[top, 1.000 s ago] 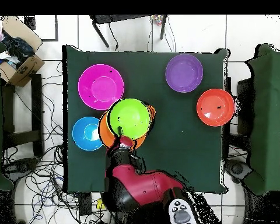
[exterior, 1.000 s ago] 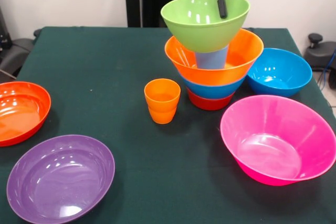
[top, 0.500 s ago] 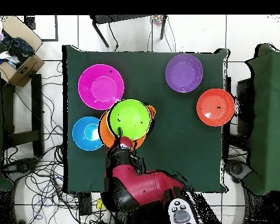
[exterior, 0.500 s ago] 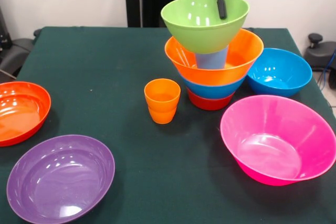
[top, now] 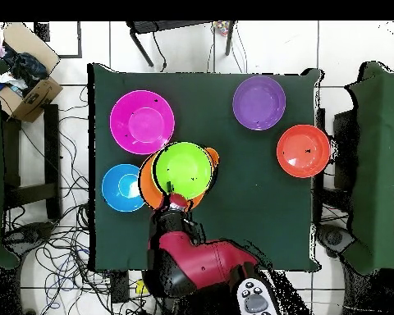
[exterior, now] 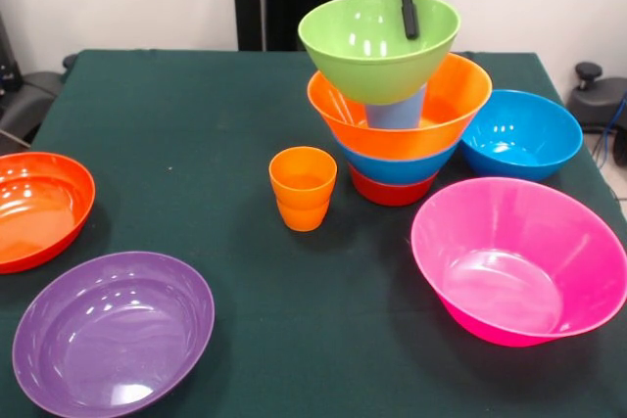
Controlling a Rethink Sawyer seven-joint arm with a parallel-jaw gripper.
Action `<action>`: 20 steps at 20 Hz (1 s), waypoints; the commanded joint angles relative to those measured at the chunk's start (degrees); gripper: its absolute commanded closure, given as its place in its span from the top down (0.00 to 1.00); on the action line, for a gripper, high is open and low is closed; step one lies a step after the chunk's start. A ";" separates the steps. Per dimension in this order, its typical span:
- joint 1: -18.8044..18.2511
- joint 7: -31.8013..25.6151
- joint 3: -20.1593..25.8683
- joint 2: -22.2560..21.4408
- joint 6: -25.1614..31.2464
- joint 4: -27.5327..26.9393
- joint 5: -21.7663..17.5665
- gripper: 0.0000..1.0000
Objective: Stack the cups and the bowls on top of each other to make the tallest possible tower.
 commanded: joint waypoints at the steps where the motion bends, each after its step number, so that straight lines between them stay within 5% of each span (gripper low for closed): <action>1: -0.66 14.99 4.84 2.14 9.22 1.62 1.80 0.00; 20: -4.36 14.90 10.15 -8.03 16.05 6.14 2.76 0.00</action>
